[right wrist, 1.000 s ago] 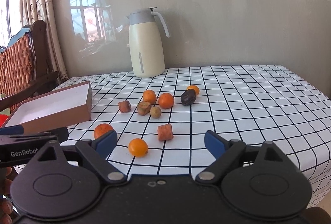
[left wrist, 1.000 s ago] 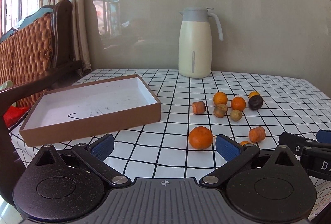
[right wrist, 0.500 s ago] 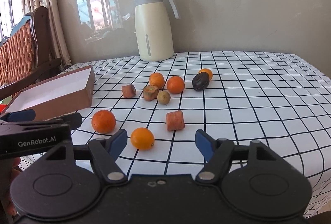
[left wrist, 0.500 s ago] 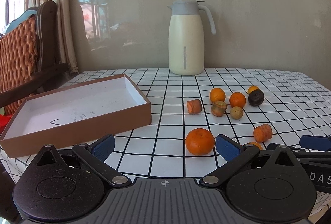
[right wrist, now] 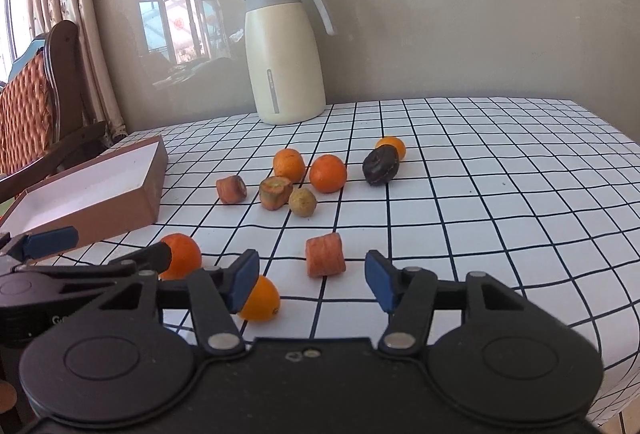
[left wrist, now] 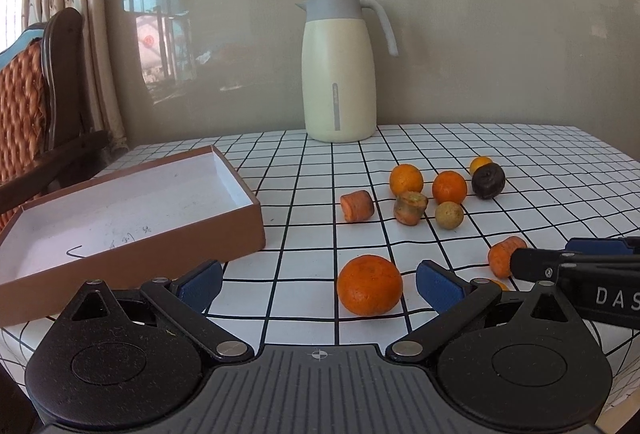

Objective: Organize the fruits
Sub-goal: 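Grasp the carrot piece with the right tool while the left tool grasps an orange, then carry the carrot piece and orange over the brown box with both tools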

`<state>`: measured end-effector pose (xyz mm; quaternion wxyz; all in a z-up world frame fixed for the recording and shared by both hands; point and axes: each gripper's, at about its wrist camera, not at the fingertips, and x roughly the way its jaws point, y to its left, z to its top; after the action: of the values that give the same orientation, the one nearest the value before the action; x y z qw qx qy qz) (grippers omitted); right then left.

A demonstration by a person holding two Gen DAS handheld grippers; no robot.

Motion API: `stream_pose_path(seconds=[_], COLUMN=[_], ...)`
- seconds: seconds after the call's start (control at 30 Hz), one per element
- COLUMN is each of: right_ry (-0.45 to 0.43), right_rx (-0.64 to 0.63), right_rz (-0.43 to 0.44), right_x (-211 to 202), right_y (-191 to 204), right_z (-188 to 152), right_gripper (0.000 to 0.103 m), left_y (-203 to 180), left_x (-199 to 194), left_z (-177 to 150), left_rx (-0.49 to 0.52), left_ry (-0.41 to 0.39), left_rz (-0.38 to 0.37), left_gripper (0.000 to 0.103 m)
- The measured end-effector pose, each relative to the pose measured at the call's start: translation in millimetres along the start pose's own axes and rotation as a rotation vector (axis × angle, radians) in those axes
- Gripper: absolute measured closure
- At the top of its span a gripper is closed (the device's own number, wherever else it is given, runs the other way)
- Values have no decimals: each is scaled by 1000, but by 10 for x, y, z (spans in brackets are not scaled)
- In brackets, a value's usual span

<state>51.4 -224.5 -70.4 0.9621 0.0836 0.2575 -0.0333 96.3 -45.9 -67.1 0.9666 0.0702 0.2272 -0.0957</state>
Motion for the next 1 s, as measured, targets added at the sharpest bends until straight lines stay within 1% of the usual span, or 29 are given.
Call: stream_pose_path(seconds=[0.03, 0.07, 0.1, 0.27, 0.53, 0.6, 0.73, 0.8, 0.87, 0.93, 1.0], right_ry=[-1, -1, -1, 6, 41, 48, 60, 64, 64, 62, 60], right_rx=[2, 2, 1, -14, -3, -2, 1, 0, 1, -6, -11], right_rz=[-2, -3, -3, -7, 11, 15, 25, 28, 32, 35, 35], right_x=[21, 48, 79, 231, 427, 454, 501, 515, 519, 518, 513], right_y=[-16, -29, -41, -63, -118, -124, -127, -130, -129, -119, -106], right_z=[17, 35, 54, 98, 100, 86, 67, 57, 47, 43, 37], right_gripper=[57, 58, 62, 66, 71, 72, 76, 79, 82, 88, 88], left_y=[-9, -25, -39, -125, -169, -167, -168, -170, -172, -189, -204], left_x=[13, 32, 59, 162, 303, 330, 356, 363, 368, 372, 364], left_z=[-1, 0, 0, -24, -74, -86, -101, -112, -120, -127, -136], left_rx=[-3, -3, 1, -2, -15, -21, -29, -35, -41, -33, -27], left_ry=[-1, 0, 10, 29, 55, 59, 64, 68, 71, 73, 70], left_rz=[-4, -14, -26, -48, -56, -57, -67, -71, -79, -80, -82], left_gripper=[1, 9, 14, 15, 26, 33, 39, 50, 53, 55, 60])
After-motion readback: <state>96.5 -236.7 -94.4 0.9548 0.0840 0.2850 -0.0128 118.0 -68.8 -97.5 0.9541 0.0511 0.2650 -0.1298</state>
